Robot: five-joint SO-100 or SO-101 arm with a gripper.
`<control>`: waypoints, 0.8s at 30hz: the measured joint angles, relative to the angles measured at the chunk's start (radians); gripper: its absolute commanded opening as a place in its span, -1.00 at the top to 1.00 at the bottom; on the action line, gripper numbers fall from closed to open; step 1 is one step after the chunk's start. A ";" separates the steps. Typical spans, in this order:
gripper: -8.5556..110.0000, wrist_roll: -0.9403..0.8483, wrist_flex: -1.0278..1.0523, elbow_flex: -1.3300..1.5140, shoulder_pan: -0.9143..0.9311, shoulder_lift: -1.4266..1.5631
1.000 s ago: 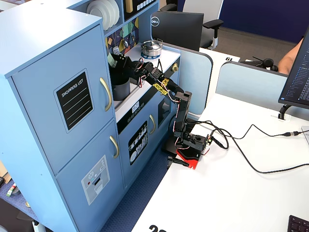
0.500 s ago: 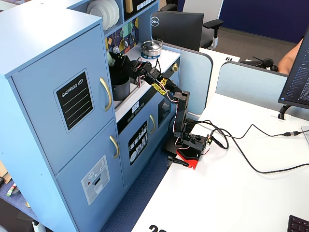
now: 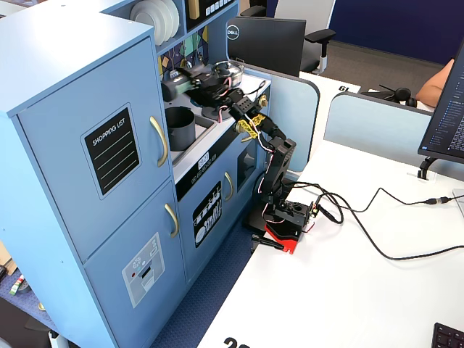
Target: Put salt in the gray recipient
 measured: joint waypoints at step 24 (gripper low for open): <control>0.85 -1.588 -0.584 0.195 0.549 -0.101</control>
